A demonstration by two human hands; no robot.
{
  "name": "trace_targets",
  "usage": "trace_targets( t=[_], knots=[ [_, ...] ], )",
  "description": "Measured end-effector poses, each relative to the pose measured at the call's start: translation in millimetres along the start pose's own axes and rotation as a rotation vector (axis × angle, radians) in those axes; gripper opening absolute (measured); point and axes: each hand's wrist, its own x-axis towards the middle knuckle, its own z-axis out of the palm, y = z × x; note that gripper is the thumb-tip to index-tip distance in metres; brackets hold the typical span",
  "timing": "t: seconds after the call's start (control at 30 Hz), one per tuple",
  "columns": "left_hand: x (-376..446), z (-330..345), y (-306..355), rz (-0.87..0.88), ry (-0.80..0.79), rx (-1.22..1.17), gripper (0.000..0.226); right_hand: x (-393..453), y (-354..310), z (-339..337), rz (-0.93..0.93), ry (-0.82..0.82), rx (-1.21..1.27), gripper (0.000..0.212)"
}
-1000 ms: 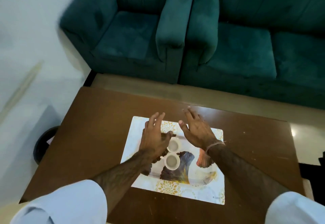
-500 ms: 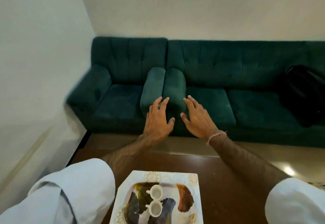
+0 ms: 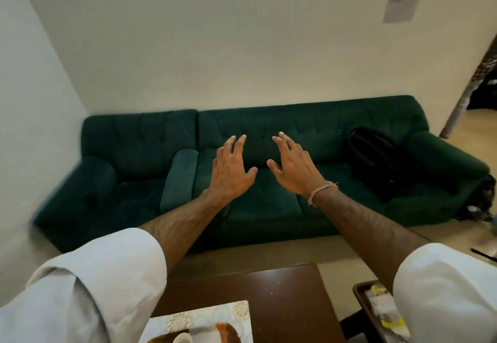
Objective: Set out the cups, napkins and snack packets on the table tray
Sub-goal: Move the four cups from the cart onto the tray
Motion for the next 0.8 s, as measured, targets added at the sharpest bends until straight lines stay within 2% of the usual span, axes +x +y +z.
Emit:
trace_targets(
  t=[0.2, 0.37, 0.8],
  knots=[
    [10.8, 77.3, 83.4, 0.032, -0.099, -0.013, 0.089, -35.1, 103.9, -36.1, 0.103, 0.002, -0.052, 0.065],
    [-4.0, 166.6, 130.5, 0.092, -0.239, -0.025, 0.090, -74.8, 194.1, -33.8, 0.246, -0.026, -0.082, 0.065],
    [-129.4, 427.0, 201.3, 0.204, -0.725, -0.120, 0.083, -265.7, 416.0, 62.4, 0.686, -0.175, -0.127, 0.063]
  ],
)
